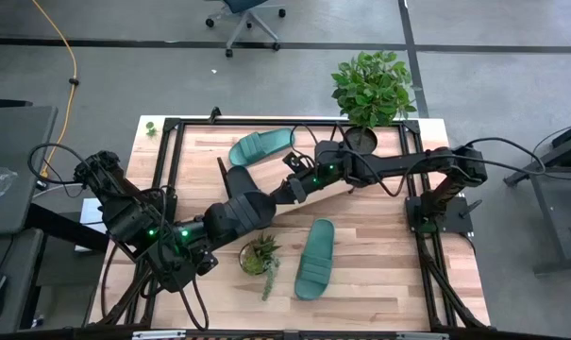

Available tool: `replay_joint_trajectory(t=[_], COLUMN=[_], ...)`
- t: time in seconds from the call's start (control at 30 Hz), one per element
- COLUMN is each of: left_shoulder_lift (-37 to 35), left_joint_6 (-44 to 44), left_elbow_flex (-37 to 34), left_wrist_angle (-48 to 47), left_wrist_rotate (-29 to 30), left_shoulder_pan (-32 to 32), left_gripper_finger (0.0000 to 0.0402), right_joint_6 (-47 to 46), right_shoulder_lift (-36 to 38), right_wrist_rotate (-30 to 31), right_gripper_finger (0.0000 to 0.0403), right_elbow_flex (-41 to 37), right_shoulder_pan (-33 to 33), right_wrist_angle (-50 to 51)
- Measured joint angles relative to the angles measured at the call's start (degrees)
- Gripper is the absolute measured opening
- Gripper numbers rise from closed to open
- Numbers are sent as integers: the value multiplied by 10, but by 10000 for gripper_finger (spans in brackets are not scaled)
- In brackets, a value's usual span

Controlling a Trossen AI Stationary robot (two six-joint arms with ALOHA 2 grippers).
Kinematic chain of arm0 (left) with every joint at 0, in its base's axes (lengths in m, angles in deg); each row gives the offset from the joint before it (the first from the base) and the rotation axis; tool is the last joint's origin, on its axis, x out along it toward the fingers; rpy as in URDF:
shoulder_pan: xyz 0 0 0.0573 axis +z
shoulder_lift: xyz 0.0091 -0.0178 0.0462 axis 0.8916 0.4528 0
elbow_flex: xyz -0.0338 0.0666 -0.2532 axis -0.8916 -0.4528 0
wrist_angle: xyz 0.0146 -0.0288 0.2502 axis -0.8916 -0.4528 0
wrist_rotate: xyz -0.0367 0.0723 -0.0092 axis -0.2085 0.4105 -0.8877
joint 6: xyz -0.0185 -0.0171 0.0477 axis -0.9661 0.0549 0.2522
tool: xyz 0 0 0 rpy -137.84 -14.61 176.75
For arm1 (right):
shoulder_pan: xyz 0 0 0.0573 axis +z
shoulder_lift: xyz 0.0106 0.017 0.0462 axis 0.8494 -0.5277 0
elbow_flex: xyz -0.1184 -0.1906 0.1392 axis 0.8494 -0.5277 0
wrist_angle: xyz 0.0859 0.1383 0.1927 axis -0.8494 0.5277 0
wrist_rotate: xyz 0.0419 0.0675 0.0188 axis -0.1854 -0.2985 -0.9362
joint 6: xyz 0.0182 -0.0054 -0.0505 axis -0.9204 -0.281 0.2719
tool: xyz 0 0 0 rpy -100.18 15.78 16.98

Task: Pick and place slides into the shelf
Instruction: Put the black slipper on the shelf

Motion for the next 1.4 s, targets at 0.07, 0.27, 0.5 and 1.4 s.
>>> replay_joint_trajectory(t=[0.07,0.27,0.5,1.4], left_shoulder_lift=[0,0,0,0], left_joint_6=[0,24,26,-20], left_elbow_flex=[0,0,0,0], left_wrist_angle=[5,32,32,-9], left_wrist_rotate=[0,0,11,9], left_shoulder_pan=[0,0,0,0], left_gripper_finger=[0,0,0,144], right_joint_6=[1,1,11,62], right_shoulder_lift=[0,0,0,26], right_wrist_rotate=[0,-2,-2,90], right_gripper_finger=[202,167,98,5], right_elbow_flex=[0,0,0,0], right_shoulder_pan=[1,1,3,5], right_wrist_angle=[2,1,2,111])
